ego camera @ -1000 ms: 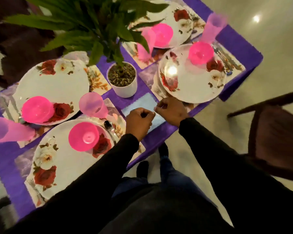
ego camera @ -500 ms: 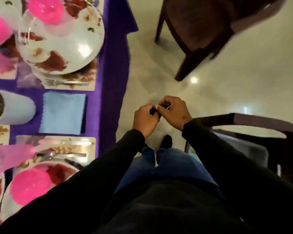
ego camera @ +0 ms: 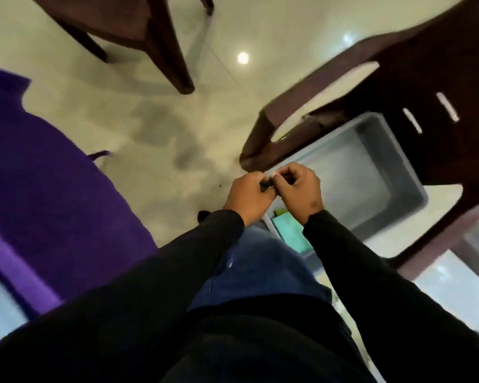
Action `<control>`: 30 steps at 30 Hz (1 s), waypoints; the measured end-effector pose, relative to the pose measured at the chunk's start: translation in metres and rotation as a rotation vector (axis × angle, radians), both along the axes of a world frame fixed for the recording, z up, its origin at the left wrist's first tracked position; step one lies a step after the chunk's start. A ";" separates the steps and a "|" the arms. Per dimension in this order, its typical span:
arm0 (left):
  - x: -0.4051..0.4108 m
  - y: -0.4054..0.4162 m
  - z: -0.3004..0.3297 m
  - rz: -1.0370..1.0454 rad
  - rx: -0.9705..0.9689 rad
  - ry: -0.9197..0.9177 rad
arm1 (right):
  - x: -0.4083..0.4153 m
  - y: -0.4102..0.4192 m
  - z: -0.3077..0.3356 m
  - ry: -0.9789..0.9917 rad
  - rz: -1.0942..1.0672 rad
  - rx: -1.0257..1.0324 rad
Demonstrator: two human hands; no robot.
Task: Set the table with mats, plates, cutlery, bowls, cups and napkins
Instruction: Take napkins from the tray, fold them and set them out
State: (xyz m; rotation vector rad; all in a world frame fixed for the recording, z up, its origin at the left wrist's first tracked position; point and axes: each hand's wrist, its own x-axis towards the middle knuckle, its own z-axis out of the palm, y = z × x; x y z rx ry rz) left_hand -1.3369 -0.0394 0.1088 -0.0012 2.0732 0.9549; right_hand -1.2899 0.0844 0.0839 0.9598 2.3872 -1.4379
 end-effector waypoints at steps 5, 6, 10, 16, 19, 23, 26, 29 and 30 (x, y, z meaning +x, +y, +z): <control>0.018 0.042 -0.041 -0.191 -0.010 -0.068 | 0.056 0.034 -0.045 -0.184 -0.288 0.039; 0.022 0.047 -0.051 -0.217 -0.024 -0.090 | 0.066 0.037 -0.056 -0.227 -0.319 0.052; 0.043 0.066 -0.098 -0.371 -0.082 -0.161 | 0.100 0.048 -0.095 -0.446 -0.361 0.067; 0.067 0.071 -0.152 -0.644 -0.213 -0.207 | 0.117 0.053 -0.130 -0.612 -0.256 0.098; 0.074 0.070 -0.172 -0.732 -0.242 -0.152 | 0.115 0.048 -0.140 -0.615 -0.243 0.127; 0.082 0.076 -0.187 -0.765 -0.268 -0.122 | 0.112 0.044 -0.152 -0.671 -0.161 0.140; 0.086 0.079 -0.190 -0.784 -0.290 -0.040 | 0.110 0.042 -0.155 -0.715 -0.051 0.166; 0.088 0.081 -0.191 -0.784 -0.304 0.047 | 0.109 0.043 -0.156 -0.720 0.089 0.235; 0.088 0.080 -0.191 -0.782 -0.302 0.062 | 0.108 0.044 -0.156 -0.709 0.119 0.264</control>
